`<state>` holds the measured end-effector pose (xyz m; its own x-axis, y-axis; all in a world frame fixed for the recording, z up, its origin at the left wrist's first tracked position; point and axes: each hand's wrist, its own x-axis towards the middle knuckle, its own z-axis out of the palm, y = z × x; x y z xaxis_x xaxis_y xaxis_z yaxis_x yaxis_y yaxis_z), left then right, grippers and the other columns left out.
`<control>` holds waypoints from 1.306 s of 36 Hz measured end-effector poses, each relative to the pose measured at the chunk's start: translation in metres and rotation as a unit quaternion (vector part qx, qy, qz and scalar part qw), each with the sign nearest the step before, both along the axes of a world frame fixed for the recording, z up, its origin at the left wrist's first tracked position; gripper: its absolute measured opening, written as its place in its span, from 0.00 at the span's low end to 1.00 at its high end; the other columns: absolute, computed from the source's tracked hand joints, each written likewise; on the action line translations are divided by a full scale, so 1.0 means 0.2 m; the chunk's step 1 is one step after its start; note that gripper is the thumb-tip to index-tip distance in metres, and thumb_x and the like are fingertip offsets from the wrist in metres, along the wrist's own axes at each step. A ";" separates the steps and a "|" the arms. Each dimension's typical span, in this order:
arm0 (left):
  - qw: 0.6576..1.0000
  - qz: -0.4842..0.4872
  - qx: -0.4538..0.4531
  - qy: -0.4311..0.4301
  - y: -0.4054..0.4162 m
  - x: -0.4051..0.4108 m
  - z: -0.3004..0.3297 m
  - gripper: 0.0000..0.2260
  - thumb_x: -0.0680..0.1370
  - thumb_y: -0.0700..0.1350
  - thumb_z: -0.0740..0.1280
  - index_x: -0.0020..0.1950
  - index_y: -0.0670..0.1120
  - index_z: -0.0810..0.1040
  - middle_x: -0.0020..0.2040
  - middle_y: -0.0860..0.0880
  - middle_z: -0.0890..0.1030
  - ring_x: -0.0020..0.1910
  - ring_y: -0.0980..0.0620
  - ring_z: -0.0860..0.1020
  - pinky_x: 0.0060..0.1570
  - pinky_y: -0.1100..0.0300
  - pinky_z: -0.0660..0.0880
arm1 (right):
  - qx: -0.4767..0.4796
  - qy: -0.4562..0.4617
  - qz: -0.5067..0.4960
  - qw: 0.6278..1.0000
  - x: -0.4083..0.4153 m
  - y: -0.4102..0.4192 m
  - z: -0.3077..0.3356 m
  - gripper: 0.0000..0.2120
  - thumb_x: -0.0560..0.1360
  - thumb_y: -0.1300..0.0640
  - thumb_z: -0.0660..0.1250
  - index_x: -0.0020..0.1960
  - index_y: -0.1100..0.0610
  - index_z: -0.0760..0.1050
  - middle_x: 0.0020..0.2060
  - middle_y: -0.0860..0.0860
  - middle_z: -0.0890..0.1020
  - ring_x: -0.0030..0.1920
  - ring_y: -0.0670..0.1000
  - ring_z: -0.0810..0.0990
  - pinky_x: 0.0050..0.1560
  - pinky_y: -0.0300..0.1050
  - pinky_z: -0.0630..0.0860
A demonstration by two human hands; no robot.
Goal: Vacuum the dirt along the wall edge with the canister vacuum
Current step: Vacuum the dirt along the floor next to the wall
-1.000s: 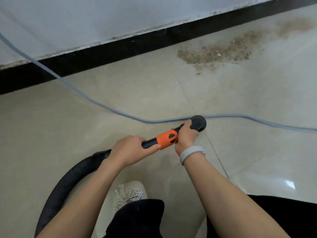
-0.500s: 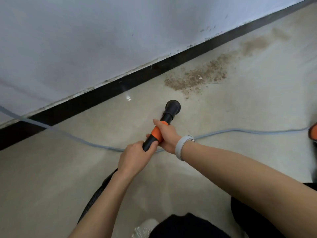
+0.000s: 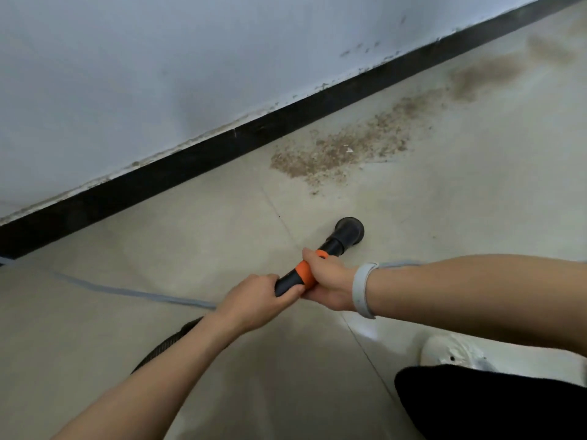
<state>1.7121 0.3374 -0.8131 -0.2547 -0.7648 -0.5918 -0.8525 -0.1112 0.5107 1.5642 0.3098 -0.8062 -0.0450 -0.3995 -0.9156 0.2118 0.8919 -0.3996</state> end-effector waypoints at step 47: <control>0.991 -0.071 -0.077 -0.078 -0.08 -0.83 -0.01 0.21 0.73 0.70 0.56 0.37 0.53 0.65 0.30 0.54 0.71 0.33 0.51 0.72 0.27 0.59 0.61 | 0.015 0.090 -0.105 0.990 -0.75 -0.04 -0.09 0.18 0.78 0.53 0.62 0.62 0.60 0.64 0.42 0.55 0.74 0.39 0.54 0.77 0.32 0.46 0.77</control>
